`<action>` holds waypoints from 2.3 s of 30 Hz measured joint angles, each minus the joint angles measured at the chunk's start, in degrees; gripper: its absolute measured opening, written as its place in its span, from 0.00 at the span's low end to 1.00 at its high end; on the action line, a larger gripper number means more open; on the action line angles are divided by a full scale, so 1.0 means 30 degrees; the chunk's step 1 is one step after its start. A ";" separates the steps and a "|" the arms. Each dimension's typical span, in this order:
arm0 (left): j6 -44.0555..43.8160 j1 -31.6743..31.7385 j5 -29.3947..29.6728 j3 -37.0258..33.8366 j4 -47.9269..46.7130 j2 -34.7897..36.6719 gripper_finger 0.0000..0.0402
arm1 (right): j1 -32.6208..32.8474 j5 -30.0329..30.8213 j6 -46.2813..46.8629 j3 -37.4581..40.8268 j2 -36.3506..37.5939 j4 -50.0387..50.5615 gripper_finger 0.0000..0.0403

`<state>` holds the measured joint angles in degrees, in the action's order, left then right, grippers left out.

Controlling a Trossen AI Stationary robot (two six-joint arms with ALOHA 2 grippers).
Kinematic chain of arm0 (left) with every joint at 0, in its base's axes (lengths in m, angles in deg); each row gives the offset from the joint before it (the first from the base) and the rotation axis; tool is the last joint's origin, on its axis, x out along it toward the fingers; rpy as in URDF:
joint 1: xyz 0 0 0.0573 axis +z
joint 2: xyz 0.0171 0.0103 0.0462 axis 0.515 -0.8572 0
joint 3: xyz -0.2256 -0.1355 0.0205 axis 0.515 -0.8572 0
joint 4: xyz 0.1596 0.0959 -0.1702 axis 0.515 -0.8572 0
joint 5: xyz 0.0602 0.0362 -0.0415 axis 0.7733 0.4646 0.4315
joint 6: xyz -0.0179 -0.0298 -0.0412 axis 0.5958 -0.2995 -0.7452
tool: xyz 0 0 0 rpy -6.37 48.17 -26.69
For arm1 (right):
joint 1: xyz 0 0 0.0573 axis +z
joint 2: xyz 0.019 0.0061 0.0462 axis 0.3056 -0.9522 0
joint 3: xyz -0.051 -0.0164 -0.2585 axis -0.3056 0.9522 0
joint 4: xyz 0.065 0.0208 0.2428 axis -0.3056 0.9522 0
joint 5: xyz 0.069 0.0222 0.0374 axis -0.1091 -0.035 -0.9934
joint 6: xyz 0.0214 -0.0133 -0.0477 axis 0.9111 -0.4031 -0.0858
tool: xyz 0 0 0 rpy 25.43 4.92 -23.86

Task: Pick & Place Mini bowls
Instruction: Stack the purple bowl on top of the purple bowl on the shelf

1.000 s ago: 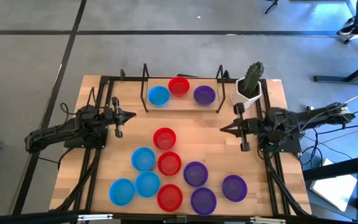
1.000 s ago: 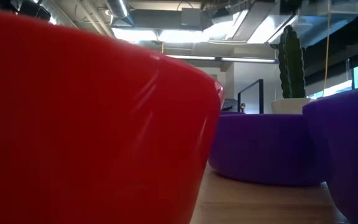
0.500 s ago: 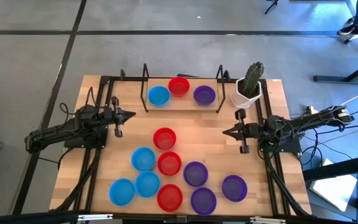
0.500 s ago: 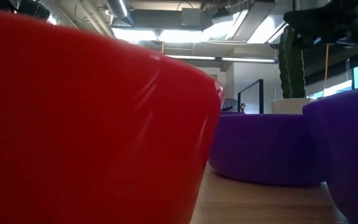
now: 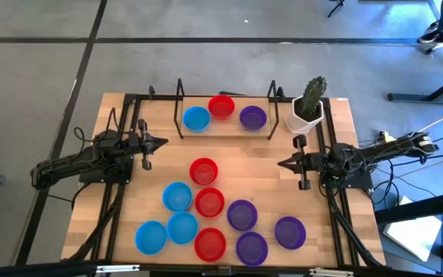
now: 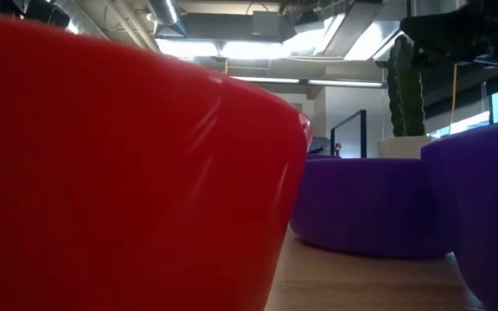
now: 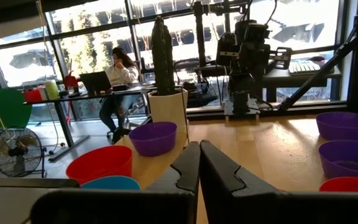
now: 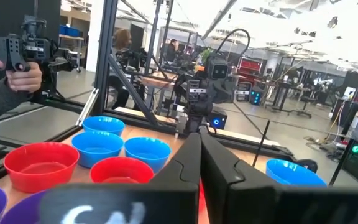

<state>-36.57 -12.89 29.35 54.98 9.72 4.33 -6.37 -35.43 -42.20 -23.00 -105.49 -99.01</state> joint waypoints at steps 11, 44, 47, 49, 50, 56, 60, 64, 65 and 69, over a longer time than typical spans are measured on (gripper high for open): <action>0.0007 0.0000 0.0117 0.0000 0.0029 -0.0002 0.02 | 0.0000 -0.0007 0.0430 0.0000 -0.0007 0.0014 0.01; 0.0007 0.0000 0.0153 -0.0007 0.0160 0.0002 0.01 | 0.0000 0.2127 0.1982 -0.0007 -0.0015 0.1027 0.01; 0.0007 0.0000 0.0153 -0.0007 0.0193 -0.0005 0.01 | 0.0000 0.2127 0.1982 -0.0007 -0.0015 0.1126 0.01; 0.0007 0.0000 0.0153 -0.0007 0.0404 0.0002 0.02 | 0.0000 0.2127 0.1982 -0.0007 -0.0015 0.1195 0.01; 0.0009 0.0000 0.0152 -0.0007 0.0479 0.0002 0.02 | 0.0000 0.2129 0.1982 -0.0007 -0.0015 0.1197 0.01; 0.0015 0.0000 0.0146 -0.0007 0.0452 0.0002 0.01 | 0.0000 0.2135 0.1487 -0.0007 -0.0015 0.1202 0.01; 0.0007 0.0000 0.0150 -0.0007 0.0450 0.0002 0.01 | 0.0000 0.2135 0.1539 -0.0007 -0.0015 0.1235 0.01; 0.0007 0.0000 0.0146 -0.0007 0.0444 0.0002 0.02 | 0.0000 0.2135 0.1997 -0.0007 -0.0015 0.1463 0.01; 0.0008 0.0000 0.0146 -0.0007 0.0444 -0.0005 0.02 | 0.0000 0.2135 0.1997 -0.0007 -0.0015 0.1473 0.01; 0.0015 0.0000 0.0146 -0.0007 0.0444 0.0002 0.02 | 0.0000 0.2135 0.1911 -0.0007 -0.0019 0.1676 0.01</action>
<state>-36.52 -12.89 29.79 54.96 11.06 4.33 -6.37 -29.02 -36.47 -23.02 -105.55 -93.98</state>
